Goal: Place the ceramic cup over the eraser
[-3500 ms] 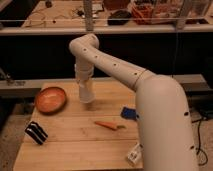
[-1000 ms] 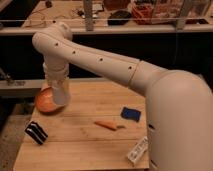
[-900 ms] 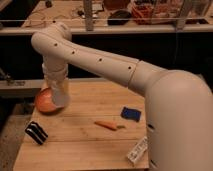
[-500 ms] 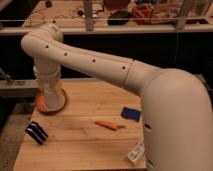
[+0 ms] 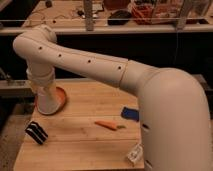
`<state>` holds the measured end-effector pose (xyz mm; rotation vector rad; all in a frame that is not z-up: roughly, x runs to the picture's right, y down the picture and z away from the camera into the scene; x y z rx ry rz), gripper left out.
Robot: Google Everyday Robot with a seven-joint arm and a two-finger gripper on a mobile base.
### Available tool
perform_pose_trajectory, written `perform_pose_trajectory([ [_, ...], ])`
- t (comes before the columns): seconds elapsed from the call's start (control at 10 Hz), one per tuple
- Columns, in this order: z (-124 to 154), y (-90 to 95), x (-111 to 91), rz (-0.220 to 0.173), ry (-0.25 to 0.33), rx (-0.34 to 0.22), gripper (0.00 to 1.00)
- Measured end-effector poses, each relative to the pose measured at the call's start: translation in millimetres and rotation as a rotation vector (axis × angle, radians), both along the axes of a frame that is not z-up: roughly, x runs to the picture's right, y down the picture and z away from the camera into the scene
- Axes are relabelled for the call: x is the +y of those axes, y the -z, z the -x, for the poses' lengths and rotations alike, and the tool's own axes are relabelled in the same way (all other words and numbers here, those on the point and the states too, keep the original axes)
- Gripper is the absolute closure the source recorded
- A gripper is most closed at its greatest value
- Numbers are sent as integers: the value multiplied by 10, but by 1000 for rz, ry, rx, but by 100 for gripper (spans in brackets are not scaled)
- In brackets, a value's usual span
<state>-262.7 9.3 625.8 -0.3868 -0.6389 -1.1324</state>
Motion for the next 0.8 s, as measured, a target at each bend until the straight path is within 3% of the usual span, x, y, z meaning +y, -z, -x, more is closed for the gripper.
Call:
perform_pose_trajectory([
  [0.8, 346, 107, 309, 34, 82, -70, 99],
])
